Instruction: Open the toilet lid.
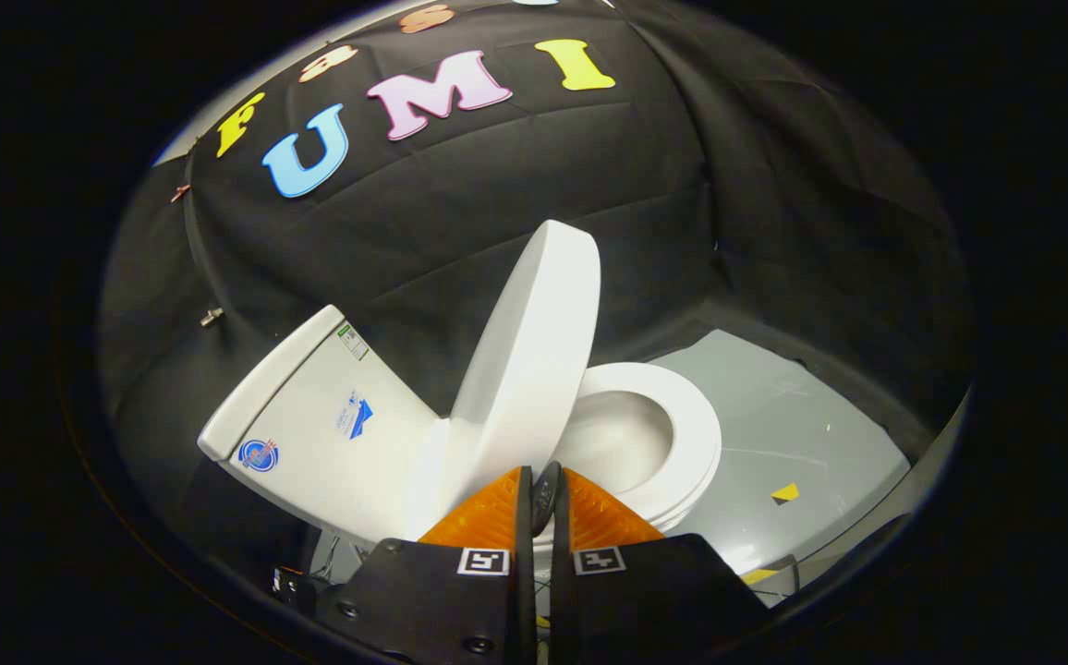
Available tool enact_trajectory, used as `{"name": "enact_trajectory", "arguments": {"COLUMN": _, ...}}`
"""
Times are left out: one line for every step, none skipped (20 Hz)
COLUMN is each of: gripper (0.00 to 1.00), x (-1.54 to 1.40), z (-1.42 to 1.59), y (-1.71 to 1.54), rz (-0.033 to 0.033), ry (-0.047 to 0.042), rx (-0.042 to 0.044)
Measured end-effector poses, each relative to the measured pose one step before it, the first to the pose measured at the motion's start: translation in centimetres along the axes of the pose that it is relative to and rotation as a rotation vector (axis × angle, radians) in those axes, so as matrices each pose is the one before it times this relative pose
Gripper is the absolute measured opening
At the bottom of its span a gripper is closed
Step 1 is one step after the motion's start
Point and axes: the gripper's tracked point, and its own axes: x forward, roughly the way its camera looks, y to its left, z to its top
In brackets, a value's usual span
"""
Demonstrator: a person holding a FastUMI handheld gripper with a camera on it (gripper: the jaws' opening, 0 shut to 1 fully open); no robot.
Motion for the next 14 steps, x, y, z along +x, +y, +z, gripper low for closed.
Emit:
{"name": "enact_trajectory", "arguments": {"gripper": 0.11, "x": -0.153, "z": 0.114, "y": 0.560, "rz": -0.00154, "ry": -0.00263, "rx": -0.00655}}
{"name": "enact_trajectory", "arguments": {"gripper": 0.11, "x": -0.111, "z": 0.054, "y": 0.591, "rz": -0.00240, "ry": -0.00092, "rx": -0.00981}}
{"name": "enact_trajectory", "arguments": {"gripper": 0.11, "x": -0.109, "z": 0.245, "y": 0.670, "rz": 0.00090, "ry": -0.00438, "rx": -0.01649}}
{"name": "enact_trajectory", "arguments": {"gripper": 0.11, "x": -0.259, "z": 0.203, "y": 0.773, "rz": 0.00370, "ry": -0.00580, "rx": -0.01955}}
{"name": "enact_trajectory", "arguments": {"gripper": 0.11, "x": -0.239, "z": 0.308, "y": 0.826, "rz": 0.00364, "ry": -0.00783, "rx": -0.02393}}
{"name": "enact_trajectory", "arguments": {"gripper": 0.11, "x": -0.241, "z": 0.235, "y": 0.933, "rz": 0.00229, "ry": -0.00732, "rx": -0.02672}}
{"name": "enact_trajectory", "arguments": {"gripper": 0.11, "x": -0.192, "z": 0.290, "y": 0.892, "rz": 0.00117, "ry": -0.00823, "rx": -0.02800}}
{"name": "enact_trajectory", "arguments": {"gripper": 0.11, "x": -0.140, "z": 0.323, "y": 0.960, "rz": 0.00124, "ry": -0.00849, "rx": -0.02867}}
{"name": "enact_trajectory", "arguments": {"gripper": 0.11, "x": -0.062, "z": 0.222, "y": 0.924, "rz": -0.00020, "ry": -0.00699, "rx": -0.02856}}
{"name": "enact_trajectory", "arguments": {"gripper": 0.11, "x": -0.192, "z": 0.321, "y": 0.937, "rz": -0.00016, "ry": -0.00845, "rx": -0.02793}}
{"name": "enact_trajectory", "arguments": {"gripper": 0.11, "x": -0.093, "z": 0.128, "y": 1.083, "rz": 0.00250, "ry": -0.00552, "rx": -0.02181}}
{"name": "enact_trajectory", "arguments": {"gripper": 0.11, "x": -0.093, "z": 0.191, "y": 1.232, "rz": 0.00719, "ry": -0.00624, "rx": -0.01630}}
{"name": "enact_trajectory", "arguments": {"gripper": 0.11, "x": -0.094, "z": 0.257, "y": 1.122, "rz": 0.01146, "ry": -0.00758, "rx": -0.01804}}
{"name": "enact_trajectory", "arguments": {"gripper": 0.11, "x": -0.034, "z": -0.033, "y": 1.223, "rz": 0.01019, "ry": -0.00733, "rx": -0.02033}}
